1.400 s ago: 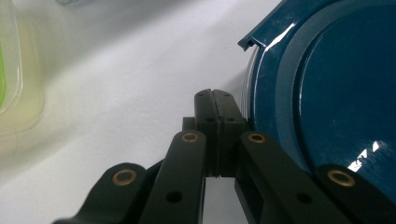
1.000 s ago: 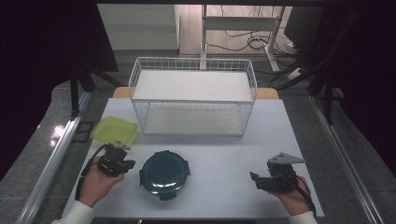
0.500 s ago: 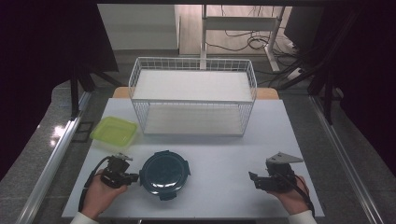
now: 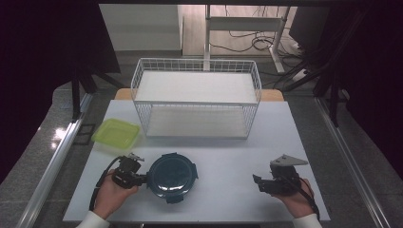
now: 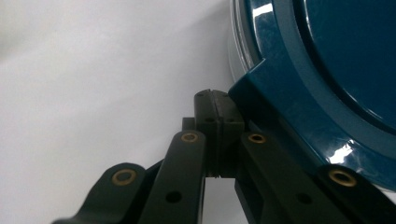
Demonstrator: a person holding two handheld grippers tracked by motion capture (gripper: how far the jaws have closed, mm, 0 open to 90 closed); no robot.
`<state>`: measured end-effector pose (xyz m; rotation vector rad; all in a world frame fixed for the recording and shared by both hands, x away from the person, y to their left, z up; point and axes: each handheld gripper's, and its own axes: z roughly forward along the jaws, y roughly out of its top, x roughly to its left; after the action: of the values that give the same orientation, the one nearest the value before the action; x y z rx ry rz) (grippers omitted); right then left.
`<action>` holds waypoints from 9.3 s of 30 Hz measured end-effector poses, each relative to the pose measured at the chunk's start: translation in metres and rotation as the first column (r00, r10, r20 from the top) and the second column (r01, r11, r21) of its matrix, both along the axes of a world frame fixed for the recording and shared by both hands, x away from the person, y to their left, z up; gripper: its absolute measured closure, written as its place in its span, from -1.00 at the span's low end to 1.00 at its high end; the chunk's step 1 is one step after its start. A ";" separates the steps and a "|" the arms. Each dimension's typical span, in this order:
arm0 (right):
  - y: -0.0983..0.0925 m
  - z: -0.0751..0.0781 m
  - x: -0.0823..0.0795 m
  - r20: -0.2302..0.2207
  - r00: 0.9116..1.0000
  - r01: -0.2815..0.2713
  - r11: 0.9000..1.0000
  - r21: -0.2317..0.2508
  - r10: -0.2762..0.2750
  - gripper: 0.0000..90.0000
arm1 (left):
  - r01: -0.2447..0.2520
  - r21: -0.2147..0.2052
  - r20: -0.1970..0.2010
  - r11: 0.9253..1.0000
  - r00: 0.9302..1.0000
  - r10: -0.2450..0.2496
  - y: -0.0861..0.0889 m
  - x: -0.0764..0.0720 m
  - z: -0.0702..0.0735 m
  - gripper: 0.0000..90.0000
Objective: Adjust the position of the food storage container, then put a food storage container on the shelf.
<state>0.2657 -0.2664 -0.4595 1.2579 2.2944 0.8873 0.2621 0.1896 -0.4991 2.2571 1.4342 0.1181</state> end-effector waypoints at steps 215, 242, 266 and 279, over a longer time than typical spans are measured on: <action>0.096 0.021 0.051 -0.345 0.930 0.073 0.858 0.509 0.126 -0.30 | -0.077 -0.567 0.004 0.820 0.995 0.096 -0.068 0.023 0.051 -0.23; 0.106 0.092 0.095 -0.264 0.957 0.043 0.837 0.546 0.123 -0.30 | -0.027 -0.557 0.096 0.830 0.991 0.096 -0.056 0.070 0.129 -0.22; 0.115 0.152 0.124 -0.207 0.971 0.010 0.844 0.536 0.121 -0.30 | 0.001 -0.575 0.148 0.818 0.984 0.102 -0.047 0.100 0.183 -0.21; 0.119 0.171 0.142 -0.190 0.975 0.005 0.841 0.541 0.116 -0.30 | 0.010 -0.577 0.163 0.816 0.981 0.103 -0.042 0.119 0.200 -0.21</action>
<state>0.4073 -0.1473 -0.2888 1.5814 2.3342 1.5728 0.3811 0.1476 -0.2986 1.6629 1.2164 -0.0819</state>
